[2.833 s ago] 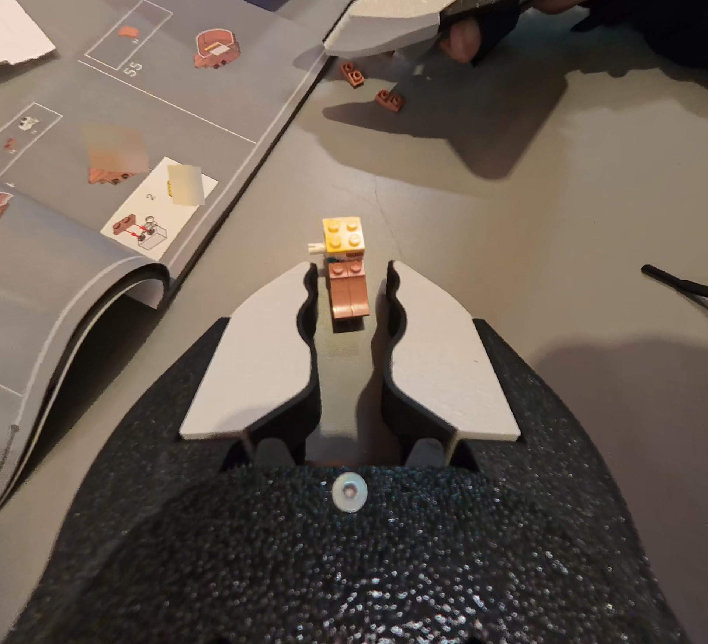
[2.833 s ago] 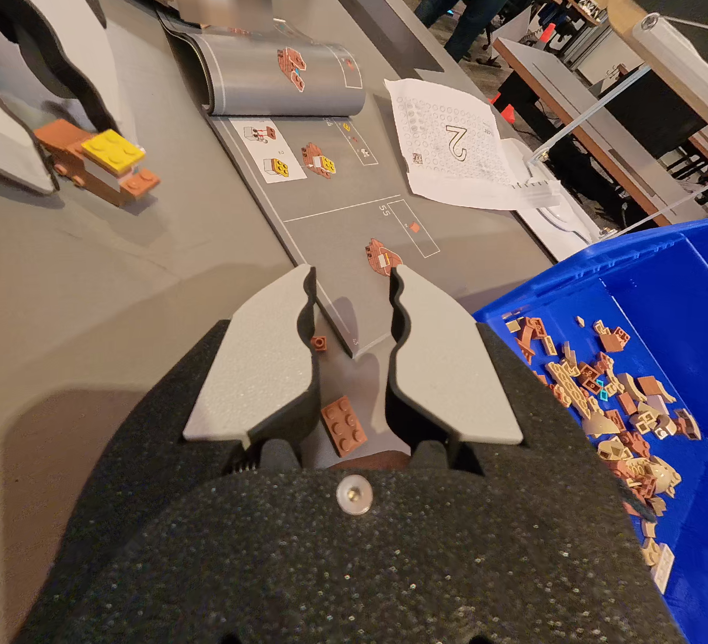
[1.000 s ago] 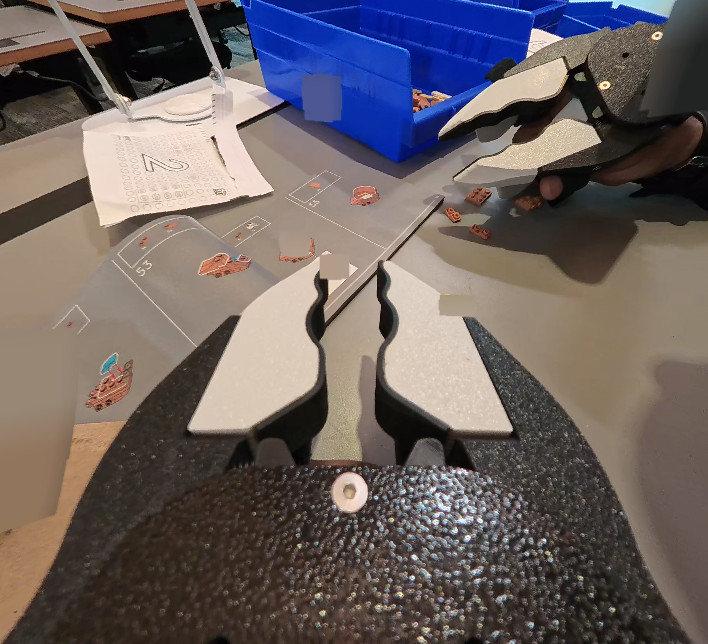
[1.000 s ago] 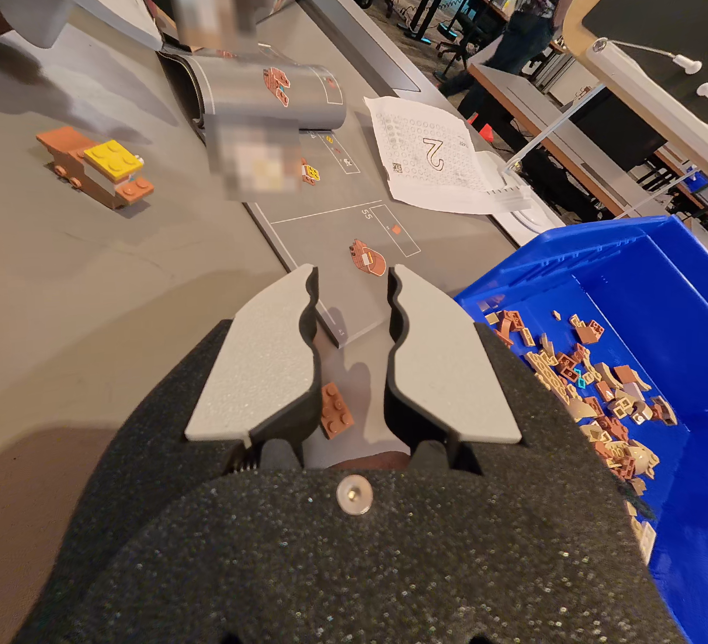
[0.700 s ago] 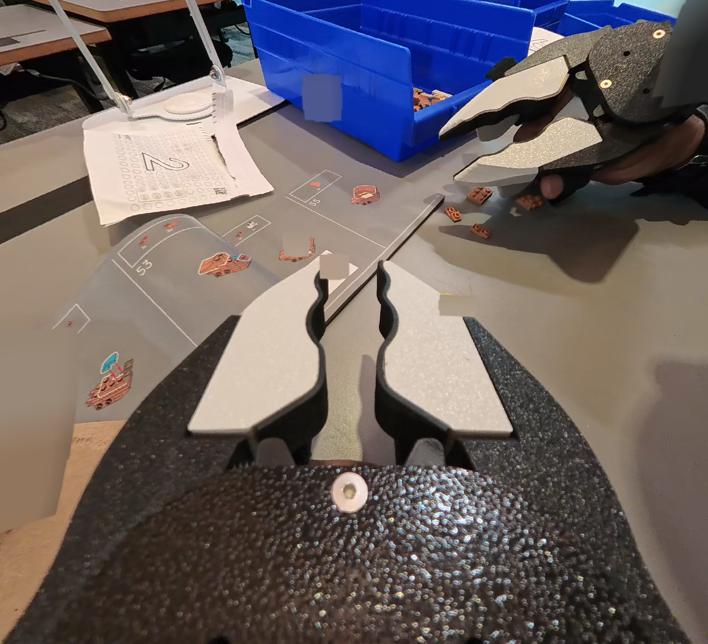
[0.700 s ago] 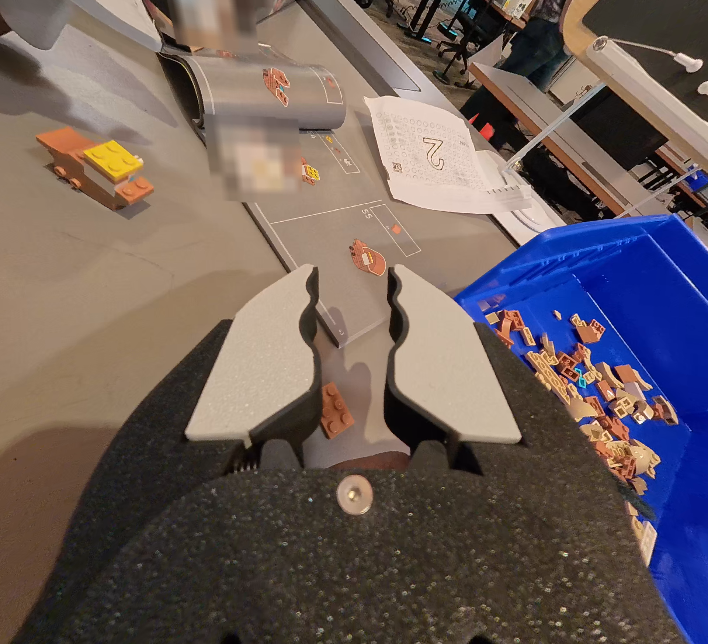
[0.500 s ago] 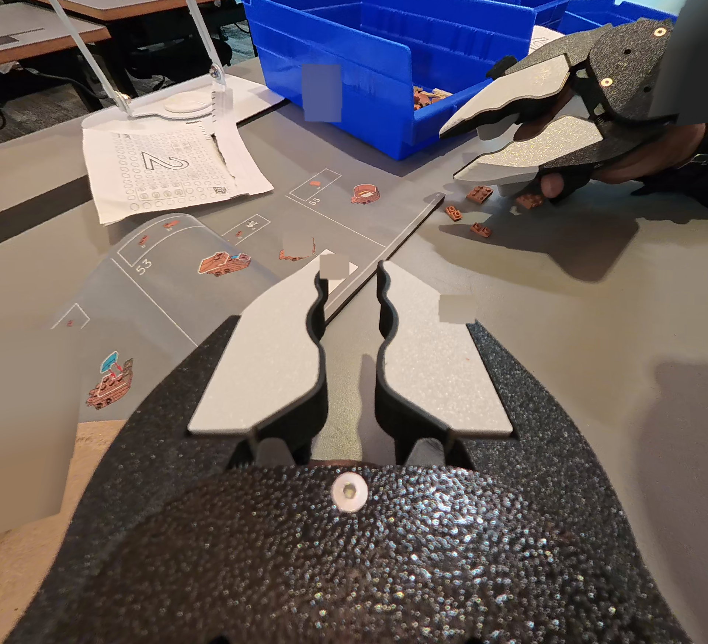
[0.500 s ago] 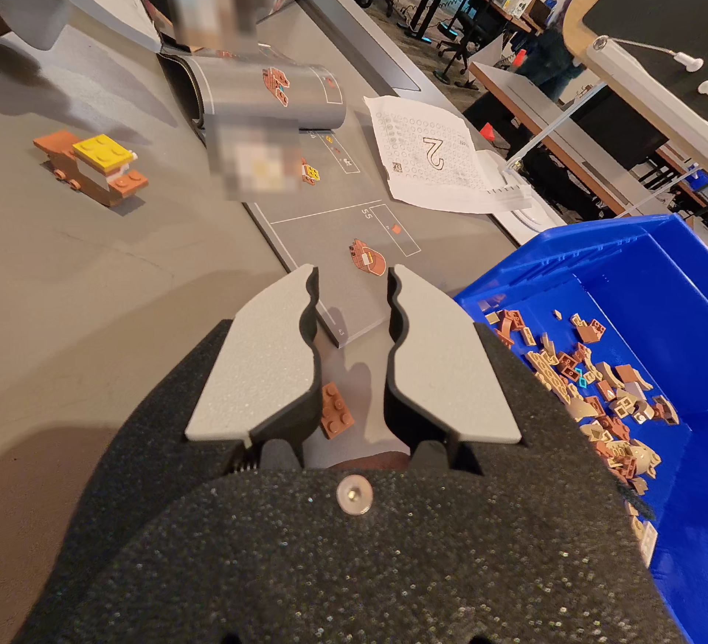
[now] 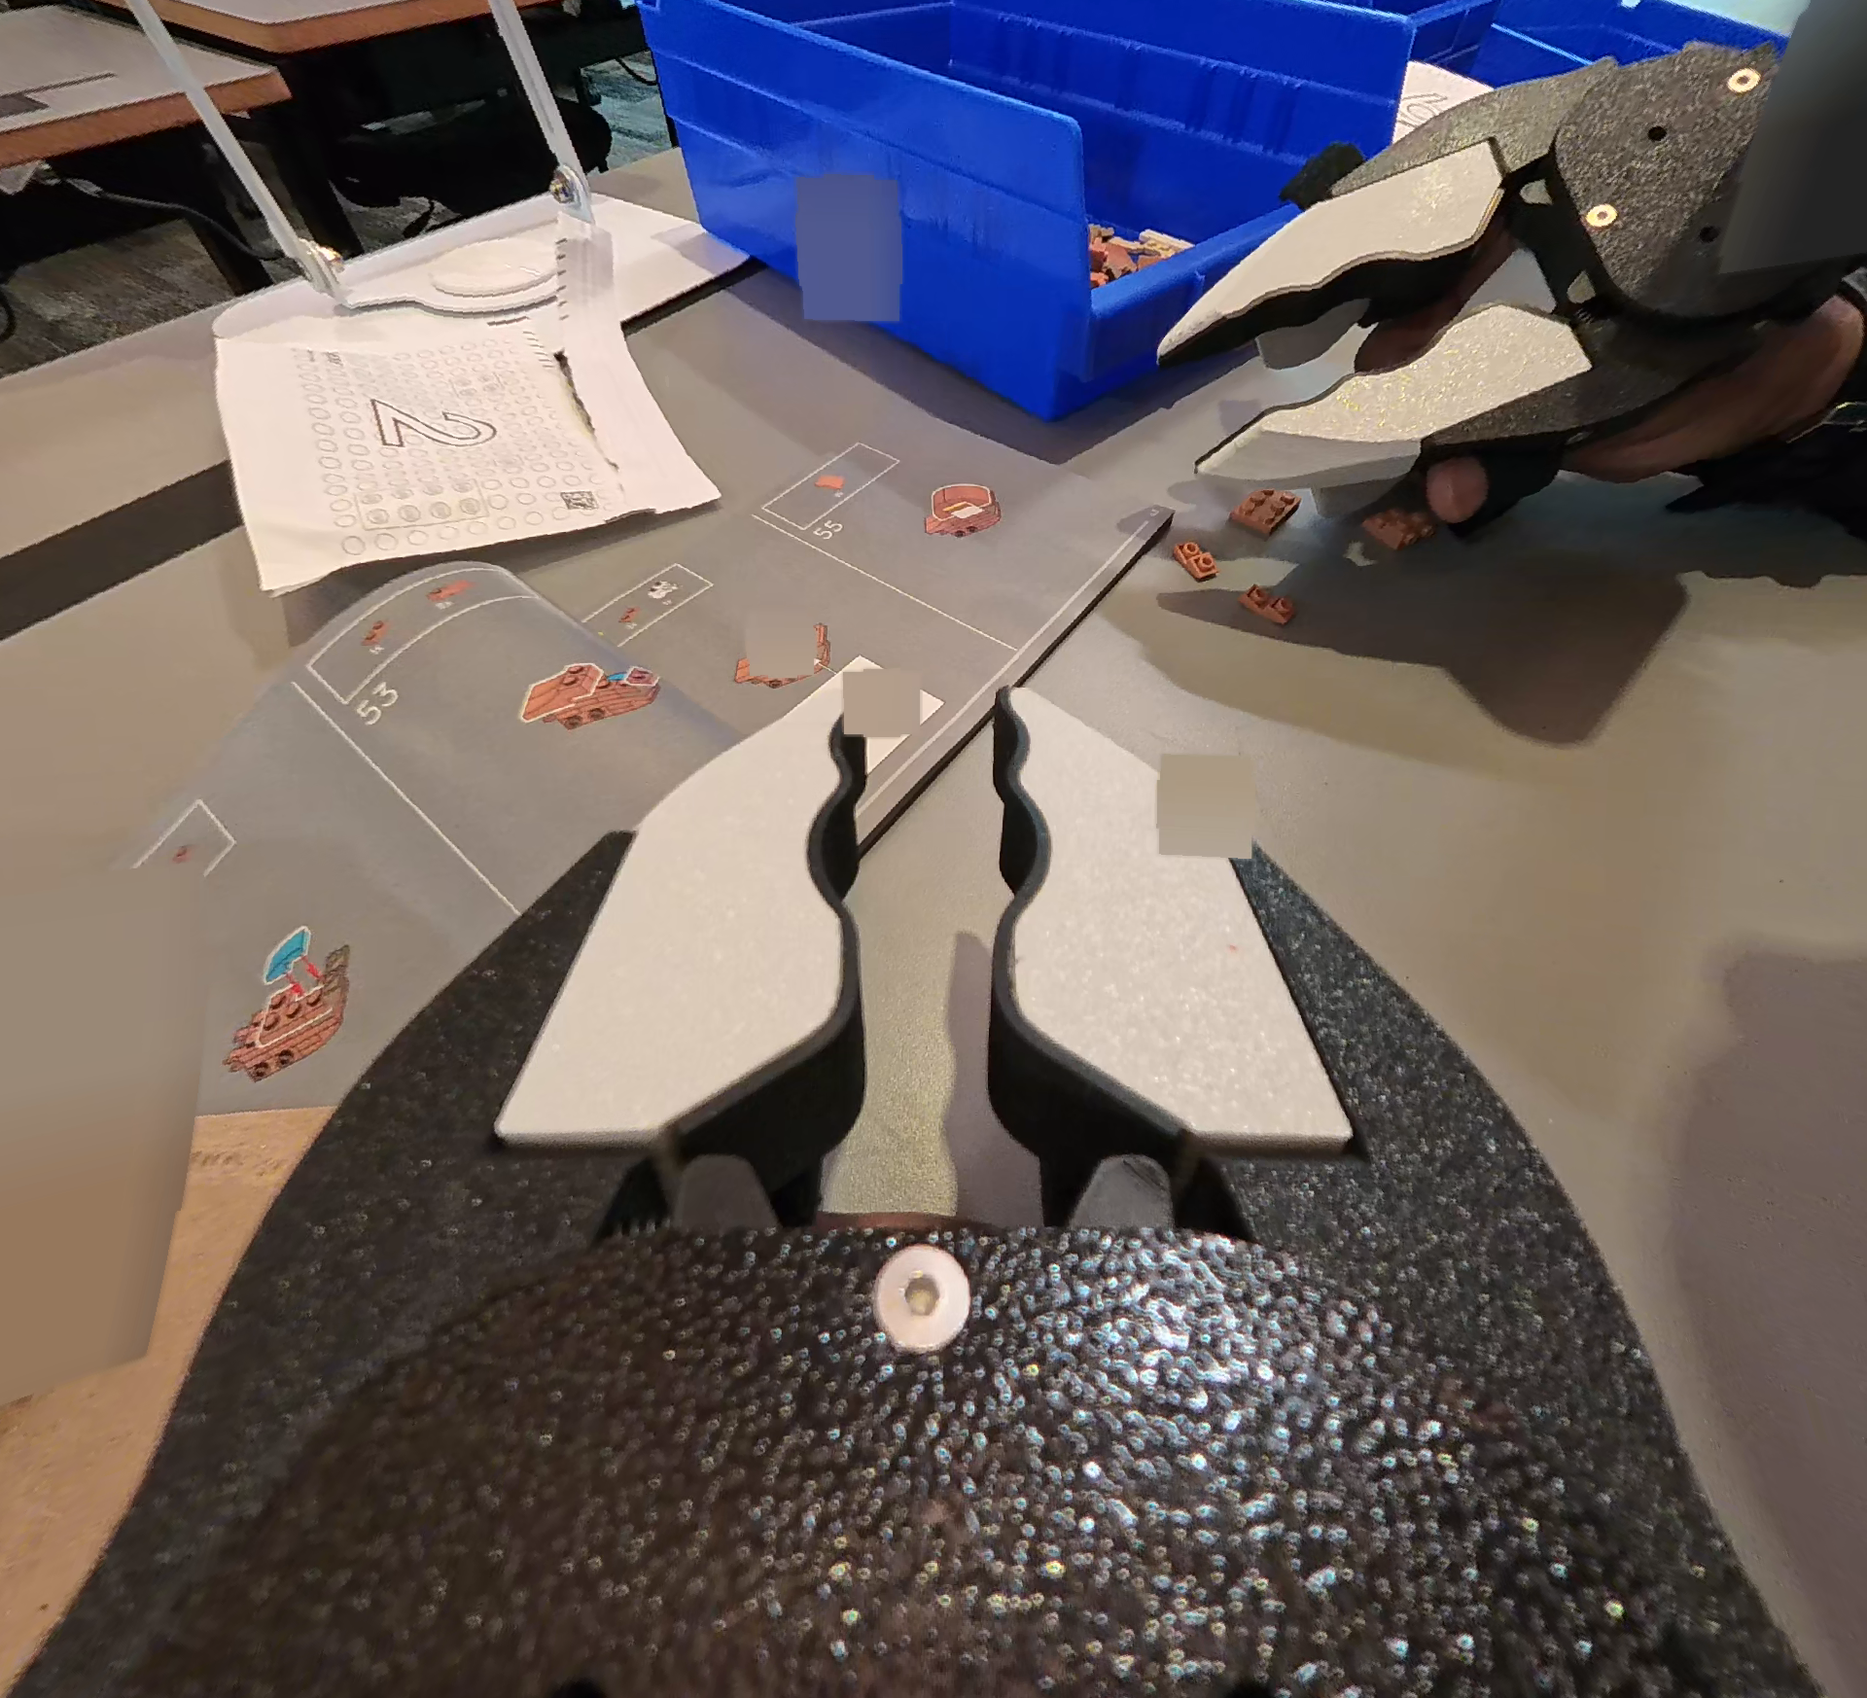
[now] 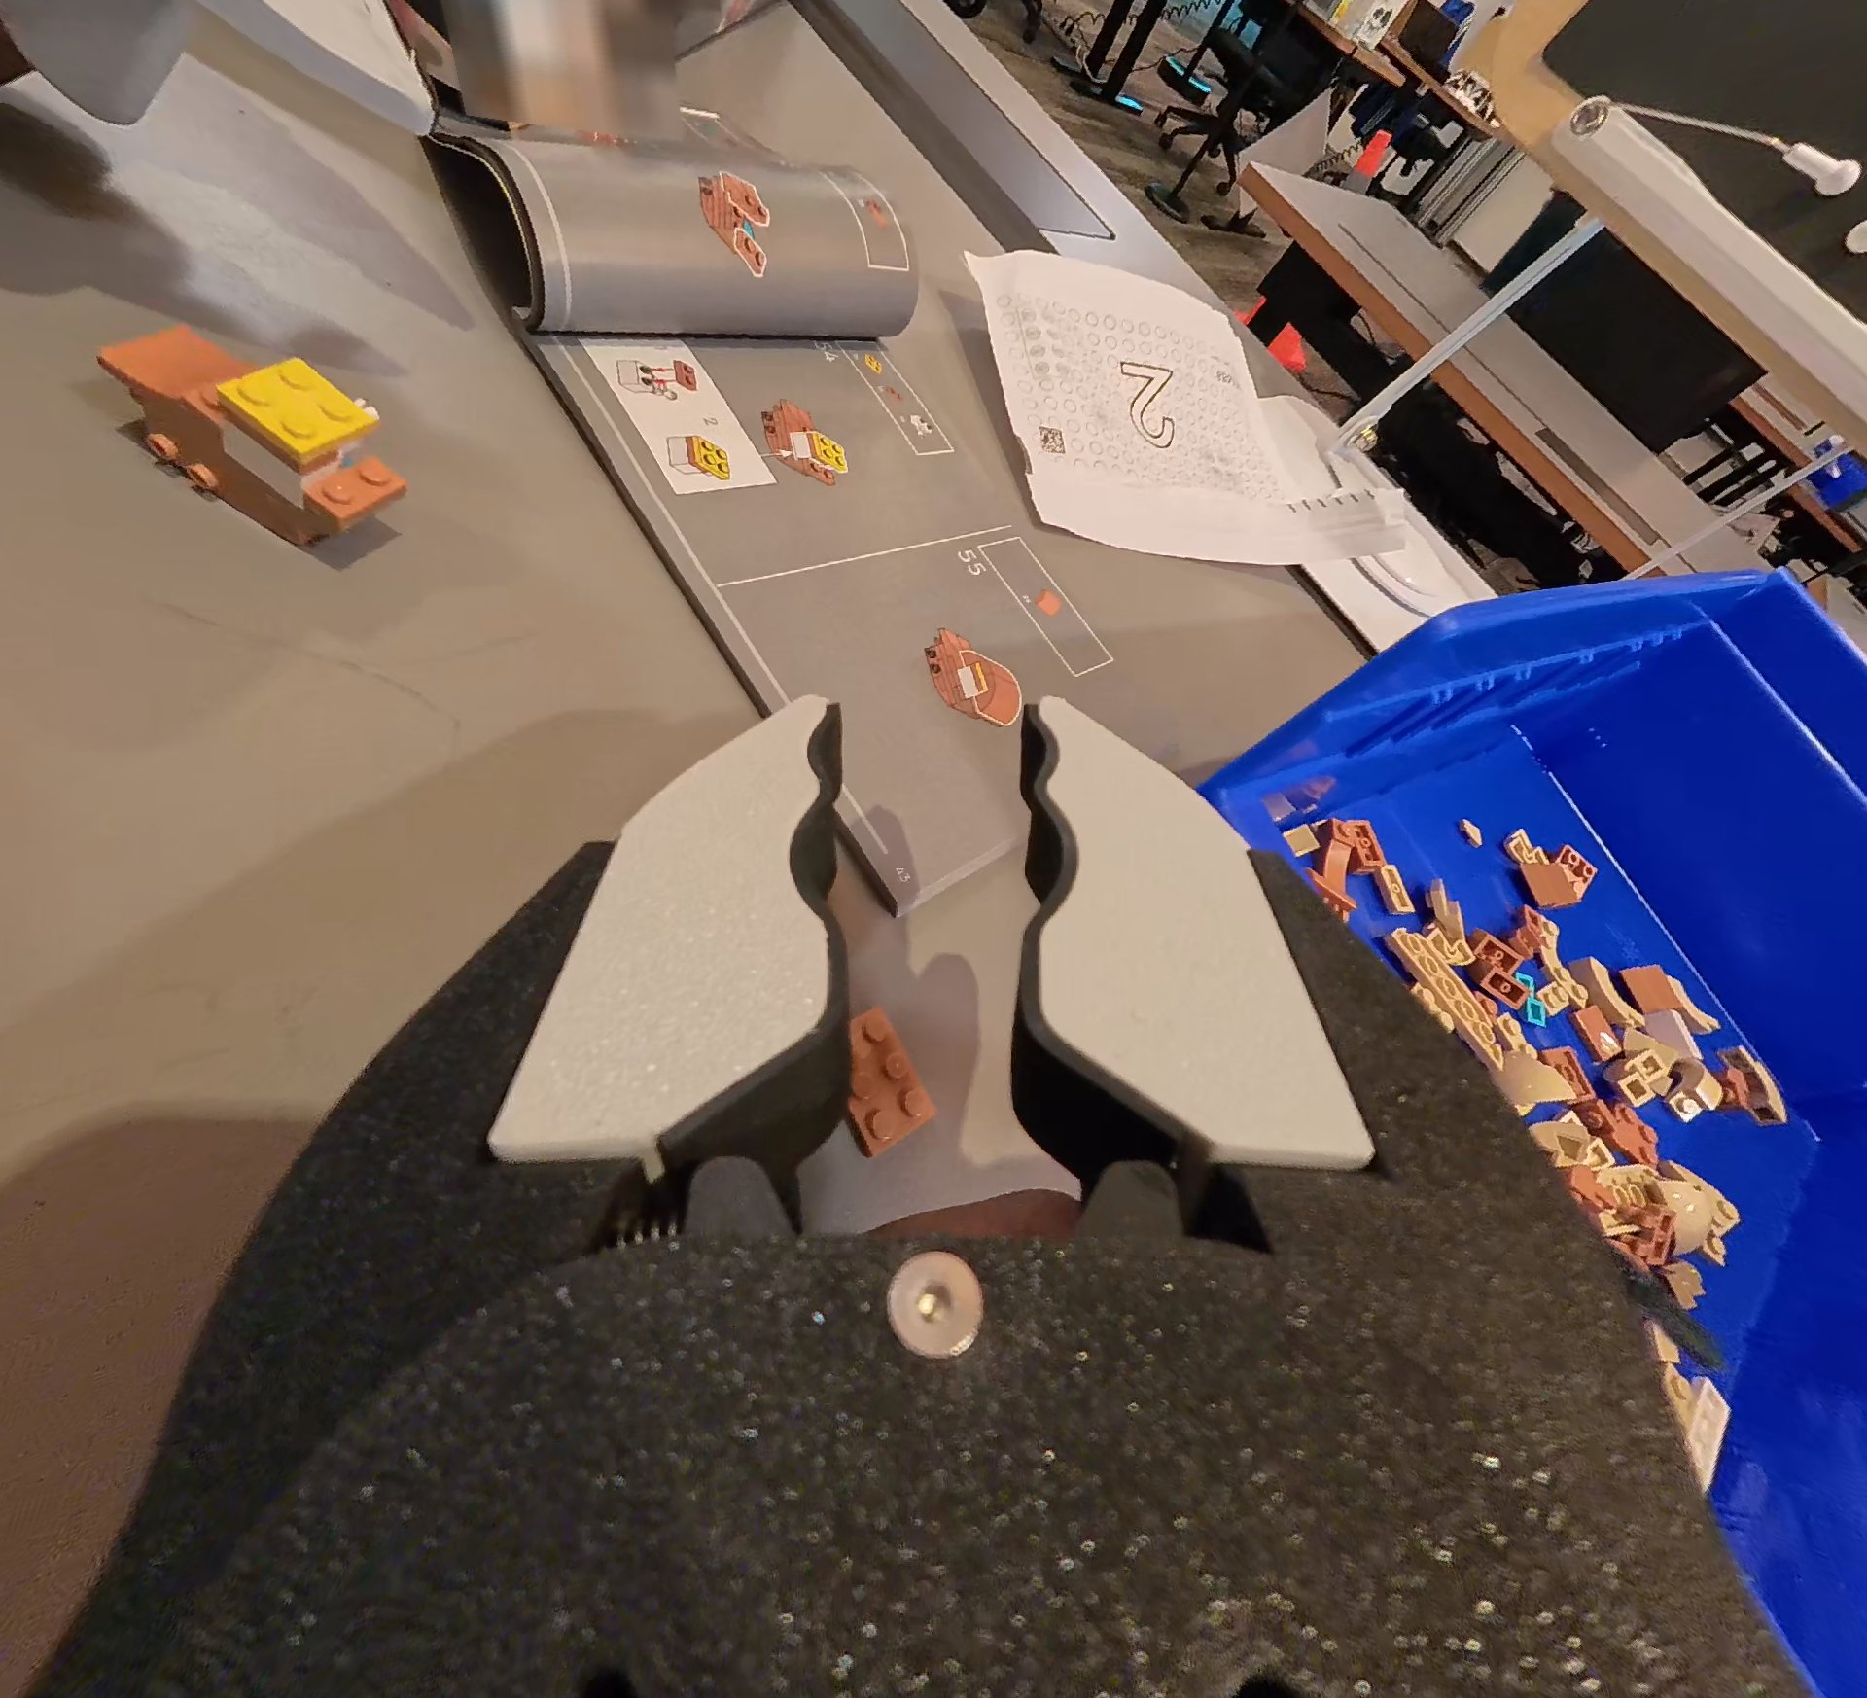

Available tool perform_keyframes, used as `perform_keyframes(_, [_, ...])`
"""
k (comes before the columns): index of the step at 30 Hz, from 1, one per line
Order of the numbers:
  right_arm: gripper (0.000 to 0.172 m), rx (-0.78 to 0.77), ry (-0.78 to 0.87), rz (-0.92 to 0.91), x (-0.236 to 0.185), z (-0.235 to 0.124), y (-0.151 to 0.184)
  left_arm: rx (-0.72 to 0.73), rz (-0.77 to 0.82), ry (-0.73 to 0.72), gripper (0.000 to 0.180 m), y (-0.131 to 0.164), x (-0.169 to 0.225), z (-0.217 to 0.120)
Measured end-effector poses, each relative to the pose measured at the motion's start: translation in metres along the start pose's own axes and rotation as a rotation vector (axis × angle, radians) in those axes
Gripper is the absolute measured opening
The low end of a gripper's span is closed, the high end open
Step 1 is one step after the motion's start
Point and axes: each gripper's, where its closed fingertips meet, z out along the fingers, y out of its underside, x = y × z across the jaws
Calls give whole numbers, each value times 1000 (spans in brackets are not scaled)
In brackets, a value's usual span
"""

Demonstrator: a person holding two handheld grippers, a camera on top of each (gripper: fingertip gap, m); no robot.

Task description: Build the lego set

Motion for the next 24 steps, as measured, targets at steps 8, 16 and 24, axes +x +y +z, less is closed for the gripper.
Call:
perform_keyframes(8, [24, -344, 299, -441, 137, -54, 14, -19, -7, -4, 22, 2, -1, 3])
perform_keyframes(16, [11, -1049, -579, -150, 162, -58, 105, -7, -7, -11, 22, 1, -2, 1])
perform_keyframes(24, [23, -1314, -677, -197, 165, -47, 148, -6, -7, 2, 22, 1, -1, 1])
